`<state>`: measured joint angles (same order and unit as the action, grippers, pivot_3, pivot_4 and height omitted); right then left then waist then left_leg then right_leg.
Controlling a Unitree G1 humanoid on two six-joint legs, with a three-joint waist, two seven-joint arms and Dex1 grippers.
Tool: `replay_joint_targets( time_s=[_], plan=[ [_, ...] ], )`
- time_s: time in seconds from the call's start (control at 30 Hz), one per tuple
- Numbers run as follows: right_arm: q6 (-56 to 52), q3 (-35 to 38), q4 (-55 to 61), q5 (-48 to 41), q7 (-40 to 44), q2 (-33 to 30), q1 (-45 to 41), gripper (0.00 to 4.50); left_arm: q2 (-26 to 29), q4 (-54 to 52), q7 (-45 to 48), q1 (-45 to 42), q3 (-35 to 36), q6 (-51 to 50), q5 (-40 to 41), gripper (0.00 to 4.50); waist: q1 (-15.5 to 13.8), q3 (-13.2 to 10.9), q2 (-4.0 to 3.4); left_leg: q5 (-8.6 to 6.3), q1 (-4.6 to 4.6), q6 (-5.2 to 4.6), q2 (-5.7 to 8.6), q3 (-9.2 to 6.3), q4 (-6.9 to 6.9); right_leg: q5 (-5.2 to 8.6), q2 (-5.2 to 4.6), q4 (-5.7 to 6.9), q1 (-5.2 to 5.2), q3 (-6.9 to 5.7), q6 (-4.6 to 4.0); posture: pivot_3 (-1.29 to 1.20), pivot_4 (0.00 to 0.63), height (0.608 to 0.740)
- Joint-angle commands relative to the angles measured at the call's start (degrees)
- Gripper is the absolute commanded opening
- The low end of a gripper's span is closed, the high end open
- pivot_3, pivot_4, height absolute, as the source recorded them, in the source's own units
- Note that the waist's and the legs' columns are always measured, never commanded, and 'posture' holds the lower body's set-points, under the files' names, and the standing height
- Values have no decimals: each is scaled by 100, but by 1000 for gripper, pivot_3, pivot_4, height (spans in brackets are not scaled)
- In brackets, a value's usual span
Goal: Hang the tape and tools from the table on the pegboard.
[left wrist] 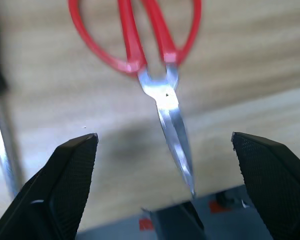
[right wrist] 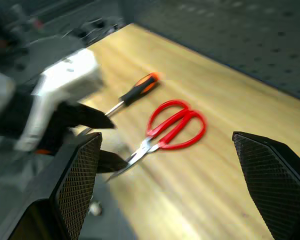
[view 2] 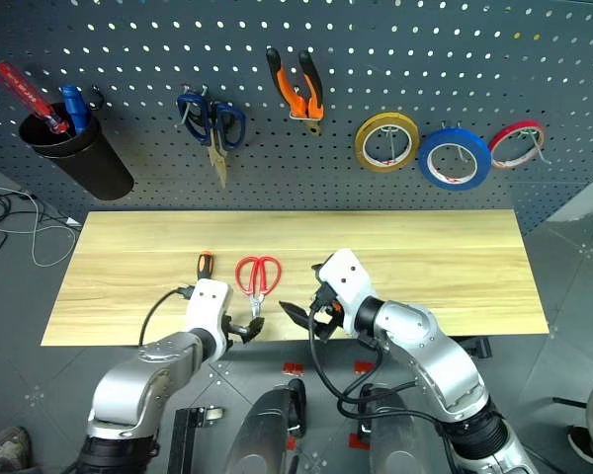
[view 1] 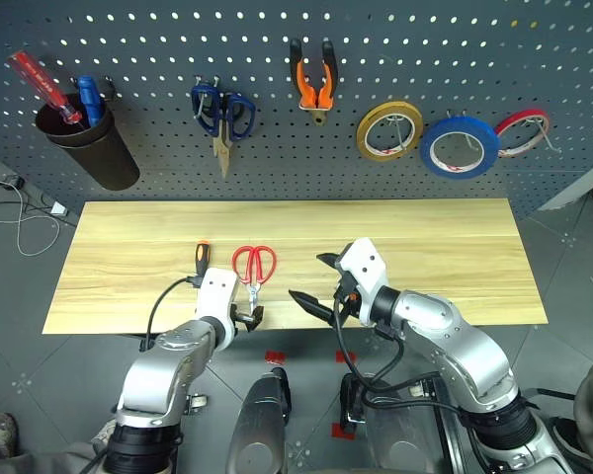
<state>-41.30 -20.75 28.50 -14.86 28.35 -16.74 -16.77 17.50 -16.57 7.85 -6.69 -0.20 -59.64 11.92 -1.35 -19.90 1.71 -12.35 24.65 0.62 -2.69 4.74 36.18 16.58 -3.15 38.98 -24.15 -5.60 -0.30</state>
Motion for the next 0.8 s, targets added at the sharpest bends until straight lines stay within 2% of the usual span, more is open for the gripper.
replay_joint_targets(
  time_s=[0.03, 0.17, 0.23, 0.37, 0.57, 0.8],
  plan=[
    [-59, -35, 237, -133, 169, -53, -79, 4458, -226, 362, -277, -246, -90, 33, -235, 4500, -8, -3, 6, 0, 0, 0, 0, 0, 1, 0, 0, 0, 0, 0, 0, 34, 371, 740],
    [-88, 40, 182, -178, 252, -97, -152, 4458, -377, 844, -356, -492, -166, 77, -374, 4500, 0, -4, 10, 8, 1, 13, 2, 3, 1, -1, 0, -1, 1, 2, 0, 20, 365, 740],
    [-130, 113, 143, -212, 284, -128, -172, 4500, -475, 1188, -380, -647, -233, 124, -446, 4116, -3, -3, 10, 11, 1, 17, 3, 2, 0, -1, 0, -2, 2, -1, -1, 13, 361, 740],
    [-300, 306, 145, -353, 306, -173, -184, 4500, -705, 1698, -362, -890, -180, -25, -439, 2931, -2, 0, 10, 12, -2, 19, 6, 2, 0, -6, -3, -5, 8, -2, -10, -4, 359, 740],
    [-691, 577, 222, -754, 472, -342, -163, 4500, -612, 1963, -172, -1045, -247, -72, -548, 1130, -3, 4, 7, 12, -11, 19, 8, 2, 2, -1, -5, -2, 16, -2, 0, -19, 353, 740],
    [-888, 716, 284, -945, 435, -373, -164, 4500, -519, 2078, -53, -1152, -215, 103, -600, 1089, 1, 12, -6, 0, -56, 0, 7, 3, -3, 0, -5, -3, 58, 0, 2, -24, 341, 740]
  ],
)
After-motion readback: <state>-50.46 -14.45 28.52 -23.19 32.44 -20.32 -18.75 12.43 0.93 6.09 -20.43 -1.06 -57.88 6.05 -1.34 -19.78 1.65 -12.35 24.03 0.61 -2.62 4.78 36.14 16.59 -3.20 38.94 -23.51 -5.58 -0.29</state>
